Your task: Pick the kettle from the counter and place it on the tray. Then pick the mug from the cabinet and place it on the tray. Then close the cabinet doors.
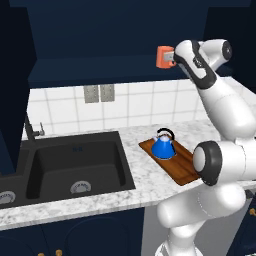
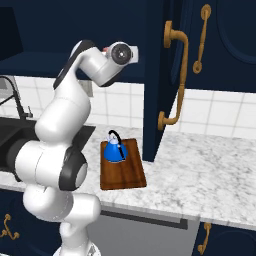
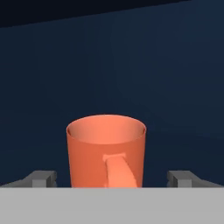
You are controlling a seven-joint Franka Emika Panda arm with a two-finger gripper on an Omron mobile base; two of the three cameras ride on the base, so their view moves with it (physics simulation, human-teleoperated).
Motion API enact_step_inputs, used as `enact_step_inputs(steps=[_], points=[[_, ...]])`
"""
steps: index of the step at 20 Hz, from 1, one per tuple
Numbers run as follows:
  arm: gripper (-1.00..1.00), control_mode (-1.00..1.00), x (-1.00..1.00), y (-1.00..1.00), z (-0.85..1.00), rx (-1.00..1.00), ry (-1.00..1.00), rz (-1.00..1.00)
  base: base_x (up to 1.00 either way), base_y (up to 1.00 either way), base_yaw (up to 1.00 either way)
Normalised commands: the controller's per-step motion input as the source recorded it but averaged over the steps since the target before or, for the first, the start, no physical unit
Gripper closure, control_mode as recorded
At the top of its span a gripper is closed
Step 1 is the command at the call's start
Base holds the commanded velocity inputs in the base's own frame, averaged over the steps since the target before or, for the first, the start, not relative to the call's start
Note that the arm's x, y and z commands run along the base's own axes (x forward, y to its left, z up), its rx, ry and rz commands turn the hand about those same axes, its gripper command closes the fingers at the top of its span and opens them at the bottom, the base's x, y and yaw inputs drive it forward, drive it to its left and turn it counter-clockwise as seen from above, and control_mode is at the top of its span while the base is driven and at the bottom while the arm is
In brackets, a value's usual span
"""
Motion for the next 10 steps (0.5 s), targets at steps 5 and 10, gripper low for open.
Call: enact_step_inputs(steps=[5, 10], points=[[1.00, -1.00, 0.19, 0.00, -0.10, 0.00, 0.00, 0.04, 0.00, 0.00, 0.00], [1.00, -1.00, 0.01, 0.00, 0.00, 0.00, 0.00, 0.01, 0.00, 0.00, 0.00]])
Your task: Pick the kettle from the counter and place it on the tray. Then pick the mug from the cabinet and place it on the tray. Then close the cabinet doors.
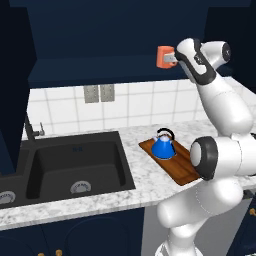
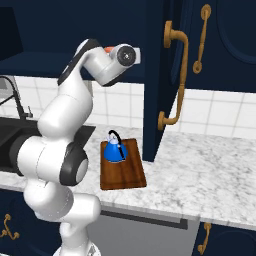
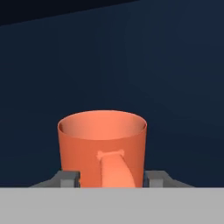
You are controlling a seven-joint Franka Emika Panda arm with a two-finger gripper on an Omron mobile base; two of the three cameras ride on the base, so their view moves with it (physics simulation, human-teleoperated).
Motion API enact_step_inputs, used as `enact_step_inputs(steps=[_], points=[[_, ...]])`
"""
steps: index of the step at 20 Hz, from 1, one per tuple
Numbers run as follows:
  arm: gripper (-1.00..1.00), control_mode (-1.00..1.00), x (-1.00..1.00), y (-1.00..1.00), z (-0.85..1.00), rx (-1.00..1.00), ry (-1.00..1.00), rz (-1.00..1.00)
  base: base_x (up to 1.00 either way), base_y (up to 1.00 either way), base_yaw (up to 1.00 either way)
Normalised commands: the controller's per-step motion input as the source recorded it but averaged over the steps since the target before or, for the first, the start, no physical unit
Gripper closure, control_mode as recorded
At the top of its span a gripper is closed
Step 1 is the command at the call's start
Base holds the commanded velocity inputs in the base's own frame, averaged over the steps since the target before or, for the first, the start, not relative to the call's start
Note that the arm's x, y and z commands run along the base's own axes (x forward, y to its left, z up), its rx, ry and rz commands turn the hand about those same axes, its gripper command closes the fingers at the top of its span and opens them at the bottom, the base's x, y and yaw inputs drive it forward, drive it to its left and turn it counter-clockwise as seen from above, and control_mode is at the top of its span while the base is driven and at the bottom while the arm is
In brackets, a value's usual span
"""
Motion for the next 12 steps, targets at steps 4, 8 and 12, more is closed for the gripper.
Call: enact_step_inputs(steps=[4, 8, 12], points=[[1.00, -1.00, -0.01, 0.00, -0.02, 0.00, 0.00, 0.00, 0.00, 0.00, 0.00], [1.00, -1.00, -0.35, 0.00, -0.01, 0.00, -0.04, 0.00, 0.00, 0.00, 0.00], [1.00, -1.00, -0.52, 0.00, 0.00, 0.00, -0.07, 0.00, 0.00, 0.00, 0.00]])
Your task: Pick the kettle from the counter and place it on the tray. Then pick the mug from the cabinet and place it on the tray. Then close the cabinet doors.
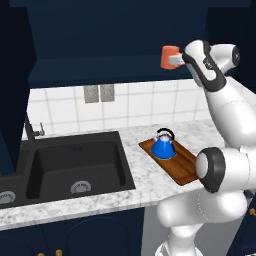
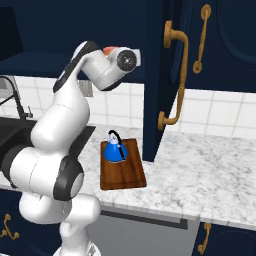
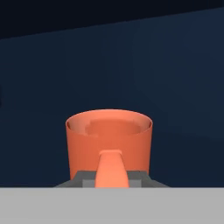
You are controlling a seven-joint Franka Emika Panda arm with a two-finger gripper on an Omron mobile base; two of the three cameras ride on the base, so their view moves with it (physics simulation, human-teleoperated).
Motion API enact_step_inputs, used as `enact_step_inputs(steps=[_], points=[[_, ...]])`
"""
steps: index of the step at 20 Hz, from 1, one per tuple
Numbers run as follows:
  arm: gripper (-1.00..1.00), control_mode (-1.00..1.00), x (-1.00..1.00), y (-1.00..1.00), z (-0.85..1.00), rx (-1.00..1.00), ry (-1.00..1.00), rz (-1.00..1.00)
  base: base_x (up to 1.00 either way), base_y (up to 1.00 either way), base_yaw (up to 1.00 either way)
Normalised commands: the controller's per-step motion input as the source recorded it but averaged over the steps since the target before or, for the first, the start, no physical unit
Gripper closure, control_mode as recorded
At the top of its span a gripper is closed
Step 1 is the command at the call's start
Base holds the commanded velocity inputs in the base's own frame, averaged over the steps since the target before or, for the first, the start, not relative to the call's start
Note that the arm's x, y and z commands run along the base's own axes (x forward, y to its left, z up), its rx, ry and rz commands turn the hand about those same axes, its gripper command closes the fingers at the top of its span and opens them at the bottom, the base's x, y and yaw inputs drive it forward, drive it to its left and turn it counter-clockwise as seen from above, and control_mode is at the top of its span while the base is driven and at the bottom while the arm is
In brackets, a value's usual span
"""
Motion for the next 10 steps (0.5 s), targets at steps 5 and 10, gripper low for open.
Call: enact_step_inputs(steps=[5, 10], points=[[1.00, -1.00, -0.89, 0.04, -0.05, 0.00, -0.21, 0.05, 0.00, 0.00, 0.00], [1.00, -1.00, -1.00, 0.36, 0.00, -0.04, -0.08, 0.14, 0.00, 0.00, 0.00]])
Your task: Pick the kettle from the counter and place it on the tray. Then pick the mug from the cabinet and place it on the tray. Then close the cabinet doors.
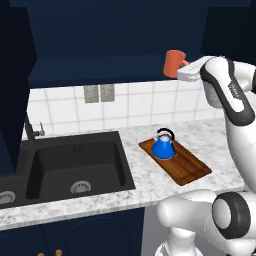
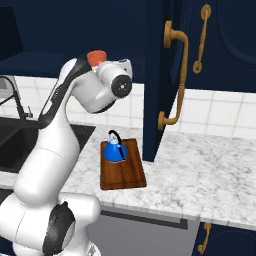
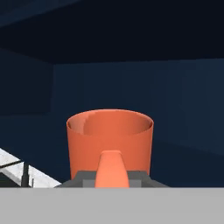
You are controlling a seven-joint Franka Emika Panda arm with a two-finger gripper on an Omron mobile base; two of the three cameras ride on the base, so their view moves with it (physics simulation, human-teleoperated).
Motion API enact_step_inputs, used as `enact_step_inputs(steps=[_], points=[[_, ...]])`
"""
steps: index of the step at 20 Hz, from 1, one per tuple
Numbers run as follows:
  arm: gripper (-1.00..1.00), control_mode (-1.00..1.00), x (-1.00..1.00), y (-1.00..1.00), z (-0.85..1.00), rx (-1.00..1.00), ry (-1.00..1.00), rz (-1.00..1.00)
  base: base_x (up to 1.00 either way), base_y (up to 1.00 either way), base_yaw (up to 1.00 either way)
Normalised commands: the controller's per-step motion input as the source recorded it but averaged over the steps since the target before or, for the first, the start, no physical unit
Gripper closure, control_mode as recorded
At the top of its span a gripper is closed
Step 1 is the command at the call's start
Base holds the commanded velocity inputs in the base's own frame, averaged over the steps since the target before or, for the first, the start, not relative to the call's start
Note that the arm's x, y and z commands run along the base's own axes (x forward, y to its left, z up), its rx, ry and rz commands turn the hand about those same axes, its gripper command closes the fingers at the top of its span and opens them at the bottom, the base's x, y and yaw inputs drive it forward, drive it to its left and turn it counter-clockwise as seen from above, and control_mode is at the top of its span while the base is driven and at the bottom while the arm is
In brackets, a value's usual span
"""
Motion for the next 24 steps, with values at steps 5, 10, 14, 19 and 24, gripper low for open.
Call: enact_step_inputs(steps=[5, 10, 14, 19, 24], points=[[1.00, -1.00, -0.90, 0.35, 0.10, -0.09, 0.00, 0.06, 0.00, 0.00, 0.00], [1.00, -1.00, -0.81, 0.05, -0.15, -0.08, 0.00, 0.02, 0.00, 0.00, 0.00], [1.00, -1.00, -0.68, 0.00, -0.59, -0.11, 0.00, 0.01, 0.00, 0.00, 0.00], [1.00, -1.00, -0.47, 0.00, -0.61, -0.10, 0.00, 0.00, 0.00, 0.00, 0.00], [1.00, -1.00, -0.34, -0.01, -0.52, -0.02, 0.00, 0.00, 0.00, 0.00, 0.00]])
